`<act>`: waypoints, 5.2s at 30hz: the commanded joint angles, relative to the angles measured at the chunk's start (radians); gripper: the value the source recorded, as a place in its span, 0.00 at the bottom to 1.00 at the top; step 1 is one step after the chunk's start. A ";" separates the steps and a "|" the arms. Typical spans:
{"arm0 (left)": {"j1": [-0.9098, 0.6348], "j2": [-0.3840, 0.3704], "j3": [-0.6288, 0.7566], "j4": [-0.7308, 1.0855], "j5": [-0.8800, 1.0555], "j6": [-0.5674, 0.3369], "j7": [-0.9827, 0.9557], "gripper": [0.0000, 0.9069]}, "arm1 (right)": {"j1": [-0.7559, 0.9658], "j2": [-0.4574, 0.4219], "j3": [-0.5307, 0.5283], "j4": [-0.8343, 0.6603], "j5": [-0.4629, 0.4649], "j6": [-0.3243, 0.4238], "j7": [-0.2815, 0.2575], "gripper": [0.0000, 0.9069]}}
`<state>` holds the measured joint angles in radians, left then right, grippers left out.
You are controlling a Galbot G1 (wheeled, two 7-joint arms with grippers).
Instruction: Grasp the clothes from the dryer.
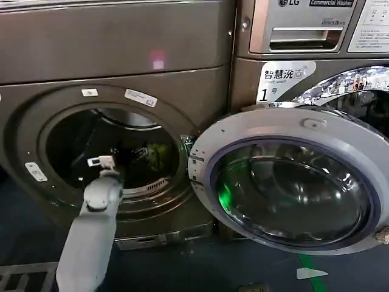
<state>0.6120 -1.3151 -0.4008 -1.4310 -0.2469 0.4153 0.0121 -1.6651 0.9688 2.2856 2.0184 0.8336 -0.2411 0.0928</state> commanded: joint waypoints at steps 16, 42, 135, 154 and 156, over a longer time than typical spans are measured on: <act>-0.535 -0.005 0.247 0.899 0.302 -0.204 0.467 1.00 | 0.029 -0.004 -0.039 -0.011 -0.022 0.008 -0.005 1.00; -0.783 -0.019 0.566 1.237 0.707 -0.473 0.867 1.00 | 0.064 0.002 -0.075 -0.024 -0.044 0.017 -0.010 1.00; -0.428 -0.033 0.304 0.884 0.280 -0.419 0.358 0.00 | 0.069 0.035 -0.097 -0.008 -0.069 0.033 -0.016 1.00; -0.129 -0.039 0.040 0.307 0.137 -0.510 -0.116 0.00 | 0.067 0.046 -0.103 0.006 -0.088 0.032 -0.015 1.00; -0.104 -0.042 0.026 0.226 0.127 -0.526 -0.130 0.00 | 0.066 0.046 -0.103 0.010 -0.090 0.033 -0.021 1.00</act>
<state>0.3284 -1.3515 -0.2363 -0.8313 -0.0272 -0.0610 0.1144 -1.5977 1.0143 2.1825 2.0243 0.7555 -0.2082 0.0767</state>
